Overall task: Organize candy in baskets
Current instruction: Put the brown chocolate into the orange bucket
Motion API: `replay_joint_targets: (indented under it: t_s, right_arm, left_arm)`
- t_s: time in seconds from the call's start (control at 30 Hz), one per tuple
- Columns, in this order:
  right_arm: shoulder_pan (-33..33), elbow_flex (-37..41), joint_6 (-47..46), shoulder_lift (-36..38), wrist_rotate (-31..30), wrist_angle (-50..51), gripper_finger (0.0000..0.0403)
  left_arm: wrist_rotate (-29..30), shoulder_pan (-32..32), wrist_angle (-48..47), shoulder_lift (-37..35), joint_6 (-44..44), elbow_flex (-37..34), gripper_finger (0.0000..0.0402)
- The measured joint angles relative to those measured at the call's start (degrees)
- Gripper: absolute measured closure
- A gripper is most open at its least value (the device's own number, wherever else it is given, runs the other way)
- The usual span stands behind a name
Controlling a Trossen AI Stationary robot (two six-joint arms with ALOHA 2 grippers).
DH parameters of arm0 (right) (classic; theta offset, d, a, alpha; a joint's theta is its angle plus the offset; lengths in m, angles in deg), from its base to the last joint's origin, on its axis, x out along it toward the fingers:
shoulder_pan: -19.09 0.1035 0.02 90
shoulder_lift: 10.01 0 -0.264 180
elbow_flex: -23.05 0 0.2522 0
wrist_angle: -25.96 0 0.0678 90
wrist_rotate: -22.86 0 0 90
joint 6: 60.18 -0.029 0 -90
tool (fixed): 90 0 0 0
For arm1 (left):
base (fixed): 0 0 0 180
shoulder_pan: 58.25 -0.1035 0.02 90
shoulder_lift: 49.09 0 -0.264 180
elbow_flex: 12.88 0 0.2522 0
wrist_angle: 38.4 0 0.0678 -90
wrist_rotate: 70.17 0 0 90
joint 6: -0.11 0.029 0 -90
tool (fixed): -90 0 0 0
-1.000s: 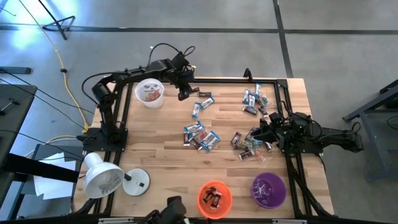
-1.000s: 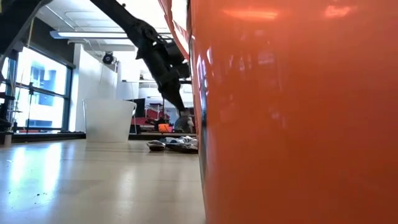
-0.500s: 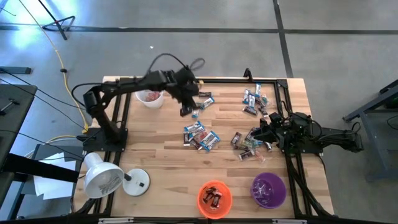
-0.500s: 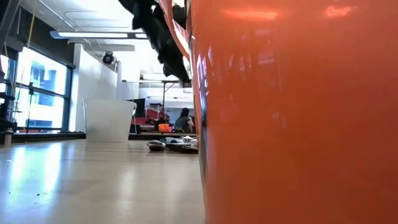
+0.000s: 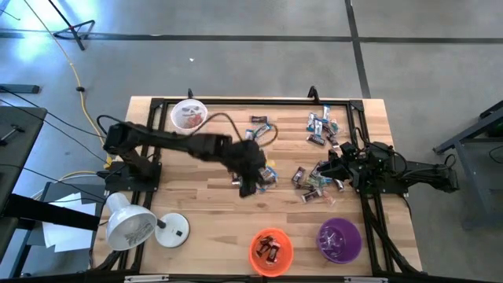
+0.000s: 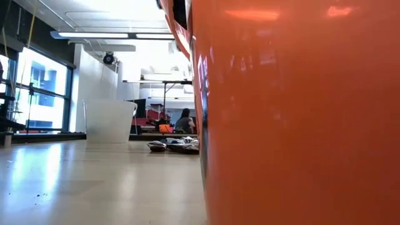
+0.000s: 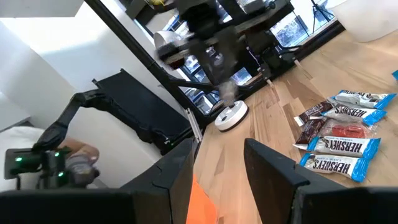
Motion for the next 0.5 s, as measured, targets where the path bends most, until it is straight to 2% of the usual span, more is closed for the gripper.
replay_joint_targets:
  t_s: [0.27, 0.5]
  right_arm:
    - [0.0, 0.0, 0.0, 0.0, 0.0, 0.0, 0.0265]
    - [0.0, 0.0, 0.0, 0.0, 0.0, 0.0, 0.0265]
  left_arm:
    - [1.1, 9.9, 9.8, 0.7, -11.7, 0.0, 0.0382]
    - [1.4, 14.6, 14.0, 1.9, -17.7, 0.0, 0.0382]
